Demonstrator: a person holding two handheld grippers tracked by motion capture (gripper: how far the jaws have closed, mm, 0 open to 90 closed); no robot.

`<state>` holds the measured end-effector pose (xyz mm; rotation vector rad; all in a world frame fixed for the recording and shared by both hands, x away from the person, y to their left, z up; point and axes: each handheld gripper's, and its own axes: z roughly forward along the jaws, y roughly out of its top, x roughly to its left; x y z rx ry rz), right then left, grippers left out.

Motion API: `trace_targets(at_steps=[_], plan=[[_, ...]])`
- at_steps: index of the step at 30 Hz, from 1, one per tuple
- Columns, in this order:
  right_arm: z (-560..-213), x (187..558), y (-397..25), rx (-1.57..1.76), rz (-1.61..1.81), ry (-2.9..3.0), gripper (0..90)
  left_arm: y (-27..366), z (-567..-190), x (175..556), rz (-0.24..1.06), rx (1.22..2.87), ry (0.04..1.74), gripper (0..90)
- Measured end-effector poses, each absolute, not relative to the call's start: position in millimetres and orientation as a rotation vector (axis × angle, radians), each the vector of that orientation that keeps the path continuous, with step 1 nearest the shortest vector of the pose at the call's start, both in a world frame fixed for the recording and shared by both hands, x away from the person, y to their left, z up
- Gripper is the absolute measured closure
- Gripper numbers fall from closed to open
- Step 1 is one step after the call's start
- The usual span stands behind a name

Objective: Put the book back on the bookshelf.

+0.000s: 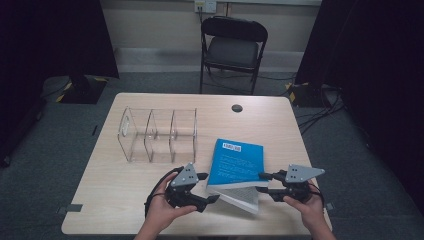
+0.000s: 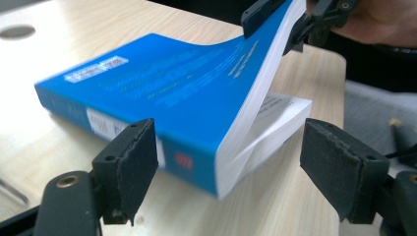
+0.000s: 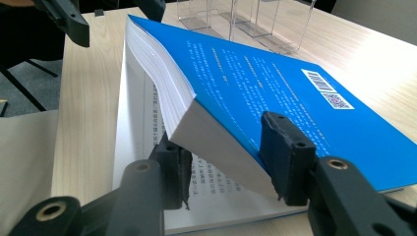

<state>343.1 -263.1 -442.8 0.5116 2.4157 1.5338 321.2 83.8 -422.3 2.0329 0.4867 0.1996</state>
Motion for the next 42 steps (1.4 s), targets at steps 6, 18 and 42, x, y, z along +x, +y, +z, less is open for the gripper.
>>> trace_targets(at_steps=[6, 18, 42], plan=[[-443.2, 342.2, -261.0, 0.507, 1.522, 2.421, 55.7, 55.7, -412.6, 326.5, 0.248, 2.086, 0.447, 21.8], [-442.2, 342.0, -258.4, 0.491, 1.514, 2.432, 55.8, 13.3, -426.5, 339.9, 0.292, 2.223, 0.399, 21.1], [-440.0, 340.8, -268.2, 0.608, 1.581, 2.25, 35.3, 3.8, -411.8, 338.7, 0.304, 2.315, 0.511, 75.1]])
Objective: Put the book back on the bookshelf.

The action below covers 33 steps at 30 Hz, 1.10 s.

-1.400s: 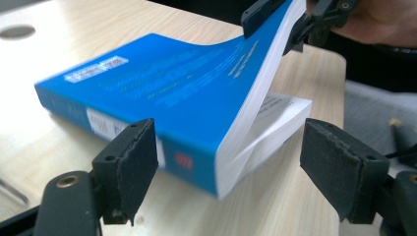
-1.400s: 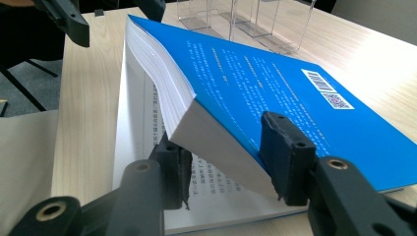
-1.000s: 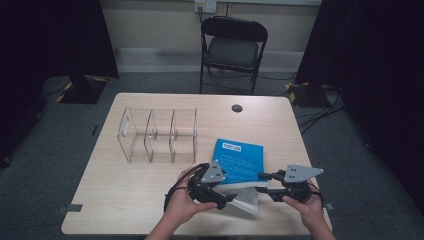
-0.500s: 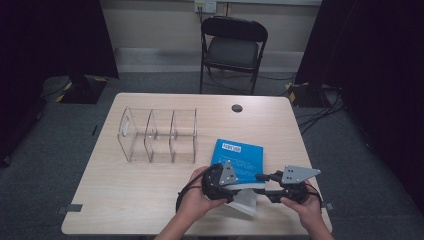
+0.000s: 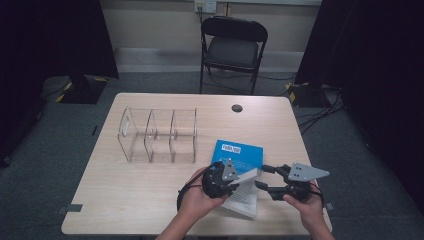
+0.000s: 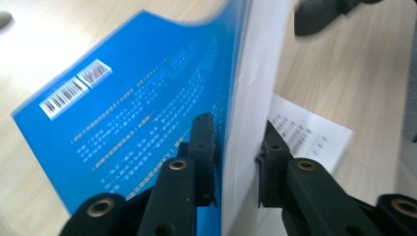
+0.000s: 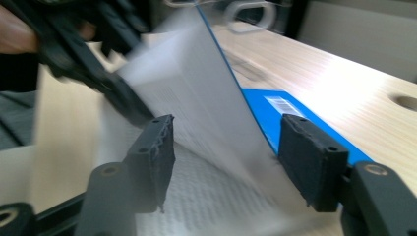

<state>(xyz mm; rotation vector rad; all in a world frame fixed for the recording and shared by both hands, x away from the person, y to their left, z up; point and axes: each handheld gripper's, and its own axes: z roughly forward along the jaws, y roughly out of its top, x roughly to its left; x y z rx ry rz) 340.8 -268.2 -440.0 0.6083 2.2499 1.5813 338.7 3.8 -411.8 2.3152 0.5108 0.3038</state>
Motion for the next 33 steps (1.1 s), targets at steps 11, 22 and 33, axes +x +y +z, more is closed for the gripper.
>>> trace_targets(at_steps=[11, 22, 33], plan=[[-477.2, 335.4, -296.1, 0.741, 1.334, 2.309, 23.6, 0.4, -377.9, 353.1, 0.283, 2.286, 0.588, 77.0], [-490.3, 333.0, -275.1, 0.618, 1.08, 2.375, 21.3, -5.9, -368.7, 359.3, 0.253, 2.294, 0.635, 77.0], [-499.3, 324.4, -269.1, 0.608, 1.068, 2.42, 18.9, -12.3, -353.4, 369.1, 0.226, 2.299, 0.687, 77.0]])
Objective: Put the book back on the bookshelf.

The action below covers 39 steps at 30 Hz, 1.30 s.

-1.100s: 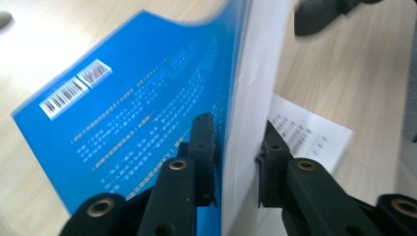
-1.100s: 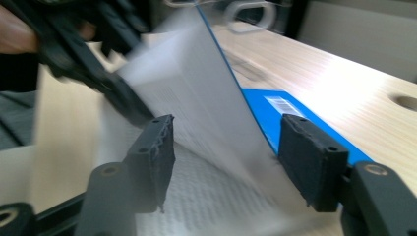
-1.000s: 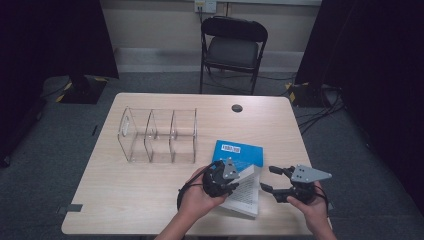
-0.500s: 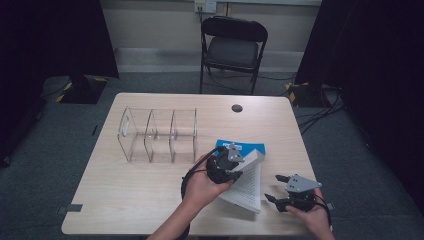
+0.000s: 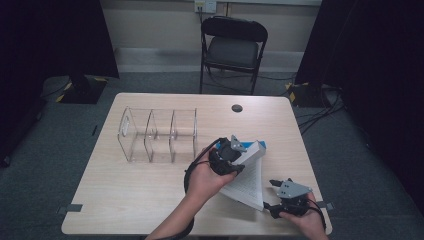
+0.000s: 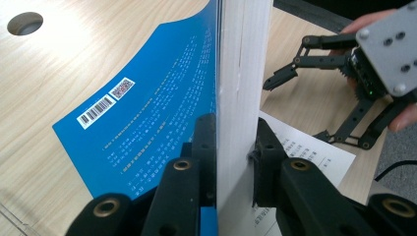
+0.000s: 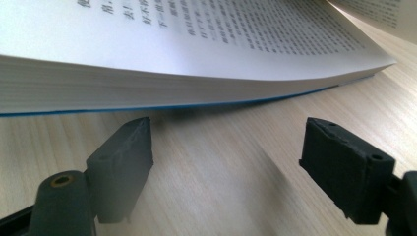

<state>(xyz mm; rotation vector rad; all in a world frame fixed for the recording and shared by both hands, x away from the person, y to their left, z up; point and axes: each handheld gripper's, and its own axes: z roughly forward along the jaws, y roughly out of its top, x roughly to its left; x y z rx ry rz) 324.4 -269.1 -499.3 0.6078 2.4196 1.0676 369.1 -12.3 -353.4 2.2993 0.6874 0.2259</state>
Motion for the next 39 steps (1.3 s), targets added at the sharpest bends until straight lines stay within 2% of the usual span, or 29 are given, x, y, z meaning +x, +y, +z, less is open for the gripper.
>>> trace_targets(at_steps=[17, 24, 39], plan=[[-497.3, 316.8, -259.7, 0.604, 1.158, 2.291, 17.4, -12.9, -350.9, 370.2, 0.213, 2.287, 0.739, 76.9], [-494.7, 319.3, -271.7, 0.705, 1.309, 2.222, 17.4, -14.4, -351.4, 368.1, 0.22, 2.3, 0.716, 76.9], [-487.3, 322.3, -265.3, 0.656, 1.287, 2.177, 15.3, -10.2, -373.7, 351.6, 0.252, 2.356, 0.608, 76.5]])
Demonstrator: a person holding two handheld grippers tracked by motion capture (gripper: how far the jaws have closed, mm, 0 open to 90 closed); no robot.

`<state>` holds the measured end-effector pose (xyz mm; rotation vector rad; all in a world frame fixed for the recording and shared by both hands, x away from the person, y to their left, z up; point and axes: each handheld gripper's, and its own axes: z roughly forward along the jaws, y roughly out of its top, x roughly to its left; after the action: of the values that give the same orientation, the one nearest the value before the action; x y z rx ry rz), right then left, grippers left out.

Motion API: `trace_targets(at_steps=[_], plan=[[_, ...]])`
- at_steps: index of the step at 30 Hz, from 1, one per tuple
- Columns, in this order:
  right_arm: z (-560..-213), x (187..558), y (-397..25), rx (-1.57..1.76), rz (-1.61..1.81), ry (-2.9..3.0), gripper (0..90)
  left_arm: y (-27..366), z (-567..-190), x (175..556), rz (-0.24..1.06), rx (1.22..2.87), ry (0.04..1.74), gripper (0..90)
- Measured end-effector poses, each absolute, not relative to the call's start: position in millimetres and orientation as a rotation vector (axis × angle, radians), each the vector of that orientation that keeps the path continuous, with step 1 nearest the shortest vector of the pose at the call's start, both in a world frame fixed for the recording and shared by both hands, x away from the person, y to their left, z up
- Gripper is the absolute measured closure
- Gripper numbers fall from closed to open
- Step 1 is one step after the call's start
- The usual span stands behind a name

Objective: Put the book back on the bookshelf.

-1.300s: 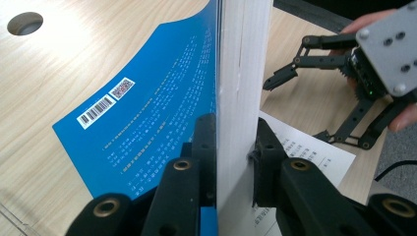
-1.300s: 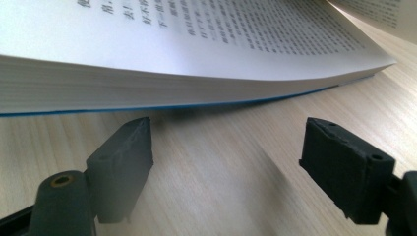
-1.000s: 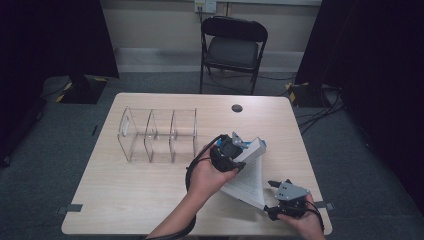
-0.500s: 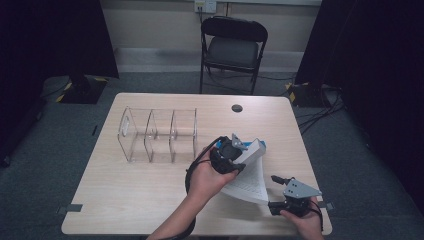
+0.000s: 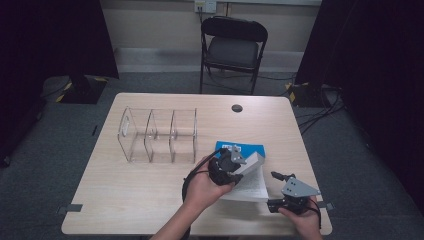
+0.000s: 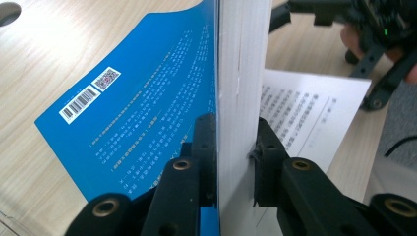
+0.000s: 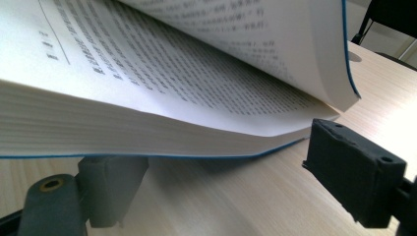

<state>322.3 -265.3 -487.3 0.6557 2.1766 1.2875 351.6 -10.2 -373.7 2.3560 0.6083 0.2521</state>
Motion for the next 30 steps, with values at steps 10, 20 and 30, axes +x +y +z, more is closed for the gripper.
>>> trace_targets(at_steps=[10, 20, 30], plan=[[-483.5, 321.9, -252.6, 0.596, 1.254, 2.193, 15.2, -8.6, -391.3, 339.8, 0.273, 2.408, 0.485, 75.2], [-474.6, 321.0, -251.9, 0.559, 1.276, 2.167, 11.8, -8.3, -394.3, 333.0, 0.236, 2.426, 0.43, 74.3], [-477.9, 323.6, -249.7, 0.503, 1.24, 2.216, 10.6, -12.2, -403.5, 328.6, 0.234, 2.469, 0.386, 72.9]])
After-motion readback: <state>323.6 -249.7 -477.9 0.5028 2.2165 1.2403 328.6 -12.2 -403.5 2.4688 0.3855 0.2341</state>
